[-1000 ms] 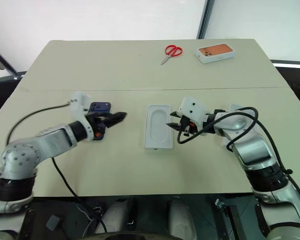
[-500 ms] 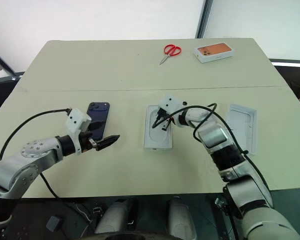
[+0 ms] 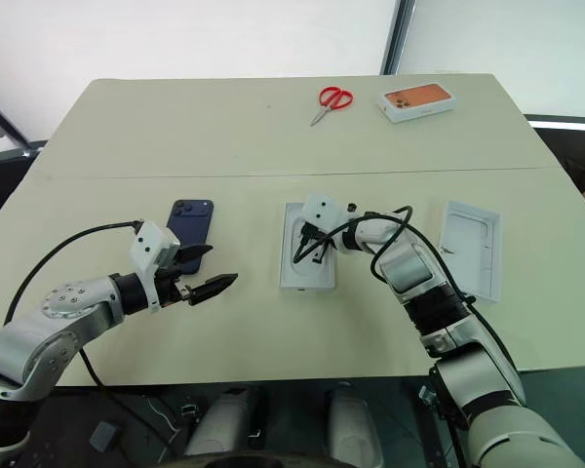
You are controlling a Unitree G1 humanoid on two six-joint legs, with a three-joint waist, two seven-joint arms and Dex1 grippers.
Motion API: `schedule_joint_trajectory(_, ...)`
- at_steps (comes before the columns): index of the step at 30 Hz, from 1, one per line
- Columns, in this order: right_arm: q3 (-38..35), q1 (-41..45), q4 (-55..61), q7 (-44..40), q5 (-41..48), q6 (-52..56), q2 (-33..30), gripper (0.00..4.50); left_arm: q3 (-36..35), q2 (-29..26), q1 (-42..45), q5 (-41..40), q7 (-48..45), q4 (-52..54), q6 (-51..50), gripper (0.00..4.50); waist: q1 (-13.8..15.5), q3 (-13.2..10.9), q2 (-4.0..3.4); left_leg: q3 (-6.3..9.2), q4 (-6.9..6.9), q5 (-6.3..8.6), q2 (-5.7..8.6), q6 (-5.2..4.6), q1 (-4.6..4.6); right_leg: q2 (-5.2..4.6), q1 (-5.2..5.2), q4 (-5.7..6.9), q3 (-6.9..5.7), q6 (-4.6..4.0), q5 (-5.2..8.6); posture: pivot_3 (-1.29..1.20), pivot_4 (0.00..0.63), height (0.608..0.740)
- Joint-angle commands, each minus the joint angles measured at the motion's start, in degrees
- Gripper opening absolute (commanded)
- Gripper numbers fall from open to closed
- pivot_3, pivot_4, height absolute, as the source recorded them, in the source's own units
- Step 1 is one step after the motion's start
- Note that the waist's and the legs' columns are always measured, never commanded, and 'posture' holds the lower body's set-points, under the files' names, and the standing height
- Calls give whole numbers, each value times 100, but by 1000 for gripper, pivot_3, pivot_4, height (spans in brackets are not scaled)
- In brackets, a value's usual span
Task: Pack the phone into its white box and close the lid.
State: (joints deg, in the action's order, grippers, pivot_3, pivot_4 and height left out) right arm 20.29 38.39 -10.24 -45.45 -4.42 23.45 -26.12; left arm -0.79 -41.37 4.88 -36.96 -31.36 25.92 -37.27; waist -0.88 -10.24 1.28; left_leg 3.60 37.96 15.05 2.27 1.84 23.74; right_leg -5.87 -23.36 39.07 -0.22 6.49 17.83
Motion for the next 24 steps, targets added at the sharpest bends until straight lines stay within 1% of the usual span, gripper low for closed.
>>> schedule_joint_trajectory(1,-382,102,369,181,61,-260,-24,64,-530,232,291,-276,397,-169,-415,4497,6,-2,-3,0,0,0,0,0,0,0,0,0,0,0,0,0,150,697)
schedule_joint_trajectory(4,-617,153,783,116,210,-215,-141,18,-1212,546,651,-721,1047,-536,-1058,4499,15,-6,-4,3,5,0,1,0,2,0,-1,3,-2,1,0,0,150,697)
schedule_joint_trajectory(7,-614,146,1263,-25,307,-55,-127,18,-1882,771,968,-1103,1684,-848,-1631,4499,2,-6,-3,4,5,0,1,-1,3,1,-3,3,-3,2,0,0,150,697)
schedule_joint_trajectory(10,-377,115,1660,-204,396,73,34,18,-2449,967,1356,-1482,2350,-1221,-2280,4499,-20,-5,-2,4,4,0,-2,0,2,3,-4,7,-3,2,-1,0,150,697)
schedule_joint_trajectory(12,-72,114,1786,-204,371,199,327,18,-2773,957,1668,-1694,2747,-1704,-2986,4499,-21,-4,-1,5,5,0,-3,0,2,5,-6,11,-3,2,-1,0,150,697)
schedule_joint_trajectory(14,339,139,1764,-185,220,241,643,18,-2879,864,1978,-1833,2874,-2169,-3683,4499,-24,-4,0,6,5,-10,-3,18,2,7,-8,16,-3,2,-1,0,150,697)
schedule_joint_trajectory(16,592,196,1602,-104,92,281,906,18,-2892,819,2217,-1817,2930,-2471,-4077,4499,-21,-4,0,6,5,-15,-1,26,2,7,-10,16,-3,2,-1,0,150,697)
schedule_joint_trajectory(19,901,310,1278,9,-180,185,1113,18,-2874,750,2427,-1632,2965,-2732,-4348,4499,-4,-2,4,6,6,-22,1,38,4,5,-11,16,-3,3,-1,0,150,697)
schedule_joint_trajectory(21,1147,451,823,147,-349,173,1425,18,-2885,683,2503,-1530,2911,-2958,-4472,4499,-6,0,6,7,7,-24,3,42,4,3,-10,16,-3,2,-1,0,150,697)
schedule_joint_trajectory(24,1315,596,271,282,-507,155,1771,18,-2836,659,2547,-1481,2759,-3081,-4644,4499,-31,1,6,8,3,-26,2,47,1,4,-14,19,-2,2,-1,0,150,697)
